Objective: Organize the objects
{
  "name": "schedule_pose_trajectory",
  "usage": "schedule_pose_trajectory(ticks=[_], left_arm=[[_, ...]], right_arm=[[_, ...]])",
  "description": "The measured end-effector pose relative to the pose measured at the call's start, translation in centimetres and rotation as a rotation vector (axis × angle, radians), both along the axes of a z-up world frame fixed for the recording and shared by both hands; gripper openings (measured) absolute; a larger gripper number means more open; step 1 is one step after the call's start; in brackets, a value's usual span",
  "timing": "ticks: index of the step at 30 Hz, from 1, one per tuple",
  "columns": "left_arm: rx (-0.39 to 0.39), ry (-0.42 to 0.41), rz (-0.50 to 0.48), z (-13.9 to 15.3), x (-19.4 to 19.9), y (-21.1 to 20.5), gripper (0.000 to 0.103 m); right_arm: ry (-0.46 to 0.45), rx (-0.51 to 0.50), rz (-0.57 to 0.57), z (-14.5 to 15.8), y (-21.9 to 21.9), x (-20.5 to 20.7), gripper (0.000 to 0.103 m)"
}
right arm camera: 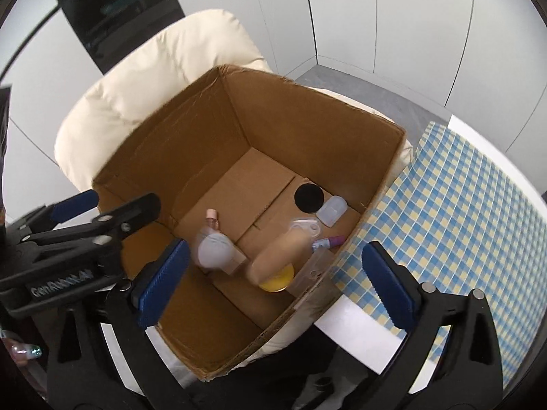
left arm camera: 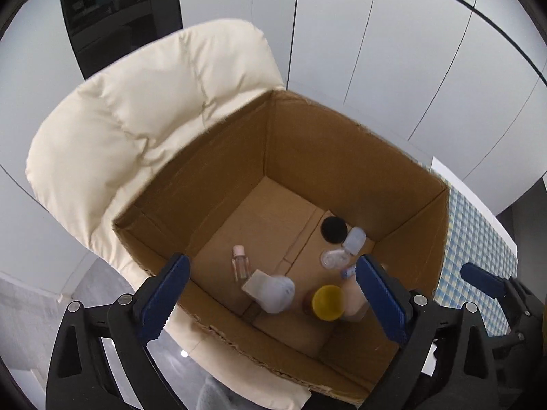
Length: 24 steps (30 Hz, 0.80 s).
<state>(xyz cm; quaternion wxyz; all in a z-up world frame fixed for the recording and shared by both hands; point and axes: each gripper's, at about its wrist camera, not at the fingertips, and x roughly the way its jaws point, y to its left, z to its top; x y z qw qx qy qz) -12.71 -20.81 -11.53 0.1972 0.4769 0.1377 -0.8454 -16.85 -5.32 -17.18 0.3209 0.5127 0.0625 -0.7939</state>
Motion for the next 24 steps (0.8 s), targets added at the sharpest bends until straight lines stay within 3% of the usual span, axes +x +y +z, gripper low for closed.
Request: schedule_pose_trajectory(ticks=[6,14,20,24], left_arm=[[-0.04,-0.008,-0.011,0.8,0.4,0.5,0.098],[-0.038,-0.005,-0.037,1.9,1.4,1.4,0.098],[-0.041,0.028,-0.082,4.3,2.9,2.9,0.098],[-0.055,0.022,-0.16,6.3,4.3,5.5,0.1]], right_arm=[[-0.012,0.012,-0.055,0.2,1.7,-0.1,0.102],[-0.023,0.026,-0.122,1.4,3.9,0.5,0.102],[0.029,0.037,-0.216,4.5,6.8,2.5,0.102],[0.085,0.022,-0.312,7.6,9.4,5.3,0.102]])
